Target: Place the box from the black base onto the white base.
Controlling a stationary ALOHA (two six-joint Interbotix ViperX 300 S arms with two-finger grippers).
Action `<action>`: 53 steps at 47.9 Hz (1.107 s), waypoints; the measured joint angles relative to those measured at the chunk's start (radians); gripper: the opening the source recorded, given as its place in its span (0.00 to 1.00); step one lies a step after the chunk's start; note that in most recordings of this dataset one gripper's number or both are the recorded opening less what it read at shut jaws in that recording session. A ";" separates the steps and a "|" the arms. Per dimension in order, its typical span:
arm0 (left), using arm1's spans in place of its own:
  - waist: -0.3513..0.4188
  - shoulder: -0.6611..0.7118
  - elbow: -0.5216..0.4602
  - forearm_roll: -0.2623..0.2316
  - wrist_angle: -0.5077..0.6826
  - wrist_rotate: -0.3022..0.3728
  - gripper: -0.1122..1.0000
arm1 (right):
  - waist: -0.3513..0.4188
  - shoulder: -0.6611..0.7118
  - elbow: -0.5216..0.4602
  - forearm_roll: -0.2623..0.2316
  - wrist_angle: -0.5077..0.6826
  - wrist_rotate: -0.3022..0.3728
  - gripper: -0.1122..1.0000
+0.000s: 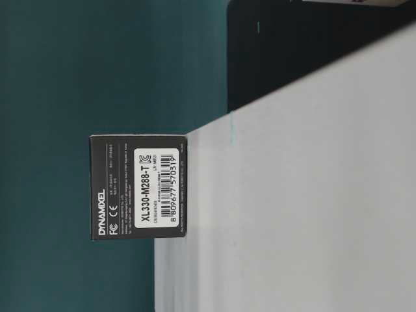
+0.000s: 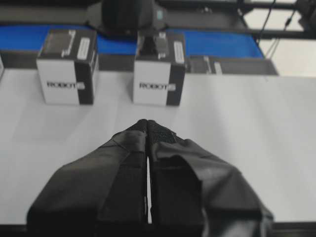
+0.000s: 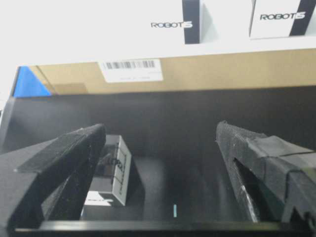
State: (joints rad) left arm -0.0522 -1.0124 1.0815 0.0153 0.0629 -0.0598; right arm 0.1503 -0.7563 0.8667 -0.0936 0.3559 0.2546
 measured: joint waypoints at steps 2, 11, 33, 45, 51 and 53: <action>0.000 -0.003 0.000 -0.002 0.015 0.000 0.08 | 0.000 0.002 0.000 0.000 0.002 0.000 1.00; 0.000 -0.018 0.000 0.000 0.077 0.000 0.08 | 0.000 0.002 0.008 -0.002 -0.002 0.000 1.00; 0.000 -0.037 -0.003 0.000 0.083 0.000 0.08 | 0.000 -0.003 0.011 0.000 -0.012 -0.005 1.00; 0.000 -0.038 -0.003 -0.002 0.081 0.000 0.08 | 0.000 -0.008 0.011 -0.002 -0.023 -0.003 1.00; -0.002 -0.038 -0.003 -0.002 0.077 0.000 0.08 | 0.000 -0.014 0.012 -0.002 -0.037 -0.005 1.00; -0.003 -0.038 -0.003 0.000 0.077 0.000 0.08 | 0.000 -0.017 0.012 -0.002 -0.038 -0.003 1.00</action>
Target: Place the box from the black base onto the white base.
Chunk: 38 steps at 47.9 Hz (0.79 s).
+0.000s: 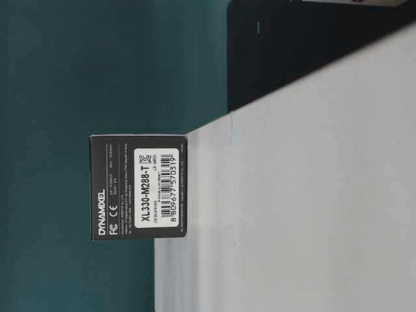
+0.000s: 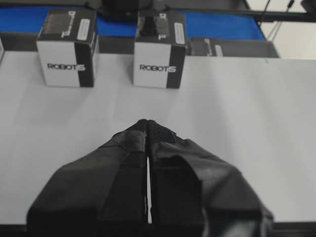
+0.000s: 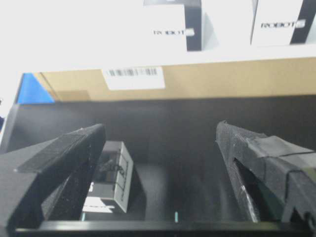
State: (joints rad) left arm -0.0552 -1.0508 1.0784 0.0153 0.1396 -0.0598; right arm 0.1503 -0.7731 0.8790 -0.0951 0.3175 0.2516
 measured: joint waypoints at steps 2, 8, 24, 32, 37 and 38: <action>-0.003 0.000 0.000 0.000 0.000 0.000 0.08 | 0.000 -0.002 0.003 0.002 0.000 -0.002 1.00; -0.011 0.000 0.000 0.000 -0.003 0.000 0.08 | 0.000 -0.005 0.005 0.000 0.000 -0.002 1.00; -0.026 0.000 0.000 0.000 -0.020 0.000 0.08 | 0.000 -0.005 0.018 0.002 0.000 -0.002 1.00; -0.026 0.000 -0.002 0.000 -0.021 0.000 0.08 | -0.002 -0.005 0.020 0.002 -0.002 0.000 1.00; -0.028 0.000 -0.002 0.000 -0.020 0.000 0.08 | 0.000 -0.006 0.020 0.002 0.000 -0.002 1.00; -0.028 0.000 -0.002 0.000 -0.021 0.000 0.08 | 0.000 -0.006 0.021 0.002 0.000 0.000 1.00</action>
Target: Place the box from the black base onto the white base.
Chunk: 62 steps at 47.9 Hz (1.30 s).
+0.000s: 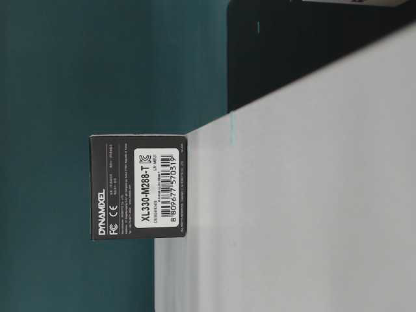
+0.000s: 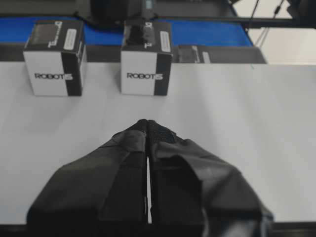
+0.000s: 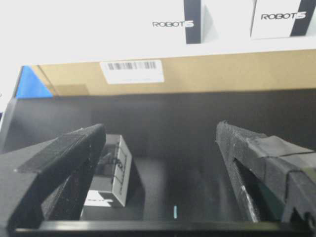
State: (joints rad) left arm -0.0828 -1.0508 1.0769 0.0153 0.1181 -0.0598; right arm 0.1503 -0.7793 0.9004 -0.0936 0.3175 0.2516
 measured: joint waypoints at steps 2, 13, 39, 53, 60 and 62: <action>0.000 0.000 0.000 0.000 0.000 0.000 0.08 | 0.000 -0.002 0.000 0.000 -0.002 -0.002 1.00; 0.000 0.000 0.000 0.000 0.000 0.000 0.08 | -0.012 -0.002 0.000 0.000 -0.002 -0.002 1.00; 0.000 0.000 0.000 -0.002 0.000 -0.005 0.08 | -0.015 -0.006 0.002 -0.002 0.000 -0.002 1.00; 0.000 -0.005 0.000 0.000 0.000 -0.049 0.08 | -0.018 -0.018 0.008 0.000 -0.002 -0.002 1.00; 0.002 -0.003 0.000 0.000 0.002 -0.049 0.08 | -0.021 -0.029 0.021 0.000 -0.002 -0.002 1.00; 0.002 -0.005 0.000 0.000 0.000 -0.040 0.08 | -0.021 -0.035 0.025 0.000 -0.002 -0.002 1.00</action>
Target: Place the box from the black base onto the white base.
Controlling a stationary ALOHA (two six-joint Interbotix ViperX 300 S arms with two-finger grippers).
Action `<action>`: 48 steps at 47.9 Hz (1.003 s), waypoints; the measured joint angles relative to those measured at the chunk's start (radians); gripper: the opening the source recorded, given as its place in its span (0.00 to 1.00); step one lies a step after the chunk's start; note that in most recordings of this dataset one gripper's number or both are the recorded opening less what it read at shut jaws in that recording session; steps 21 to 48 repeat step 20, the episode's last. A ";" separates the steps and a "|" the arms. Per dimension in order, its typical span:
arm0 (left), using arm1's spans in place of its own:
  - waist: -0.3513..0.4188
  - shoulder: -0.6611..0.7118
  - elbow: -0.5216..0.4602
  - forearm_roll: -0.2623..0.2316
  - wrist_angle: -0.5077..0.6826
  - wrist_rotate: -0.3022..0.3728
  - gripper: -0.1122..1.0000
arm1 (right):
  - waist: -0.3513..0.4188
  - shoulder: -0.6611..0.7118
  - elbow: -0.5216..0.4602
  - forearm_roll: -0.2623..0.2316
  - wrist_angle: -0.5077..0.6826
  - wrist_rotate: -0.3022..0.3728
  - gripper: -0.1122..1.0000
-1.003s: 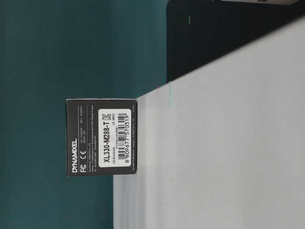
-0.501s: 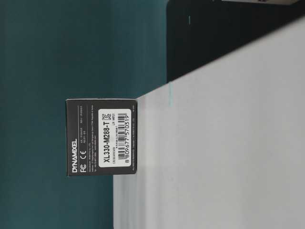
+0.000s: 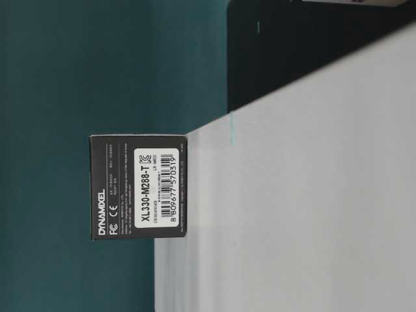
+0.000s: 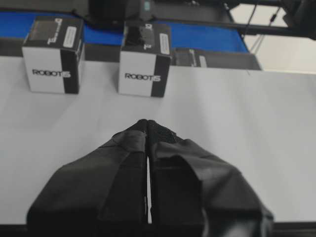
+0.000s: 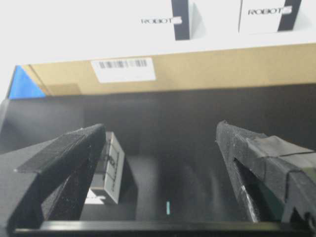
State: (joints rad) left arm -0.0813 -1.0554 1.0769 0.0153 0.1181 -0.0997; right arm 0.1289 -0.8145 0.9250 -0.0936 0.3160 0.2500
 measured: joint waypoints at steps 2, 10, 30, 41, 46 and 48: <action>-0.002 0.002 0.000 0.000 0.000 0.002 0.08 | 0.000 -0.006 0.003 0.000 0.000 0.002 1.00; -0.002 -0.003 0.000 0.000 -0.012 0.005 0.08 | 0.000 -0.021 0.020 -0.002 -0.009 0.000 1.00; -0.002 -0.003 0.000 0.000 -0.026 0.006 0.08 | 0.002 -0.048 0.031 0.000 -0.017 0.000 1.00; -0.002 -0.003 0.000 0.000 -0.026 0.006 0.08 | 0.002 -0.048 0.031 0.000 -0.017 0.000 1.00; -0.002 -0.003 0.000 0.000 -0.026 0.006 0.08 | 0.002 -0.048 0.031 0.000 -0.017 0.000 1.00; -0.002 -0.003 0.000 0.000 -0.026 0.006 0.08 | 0.002 -0.048 0.031 0.000 -0.017 0.000 1.00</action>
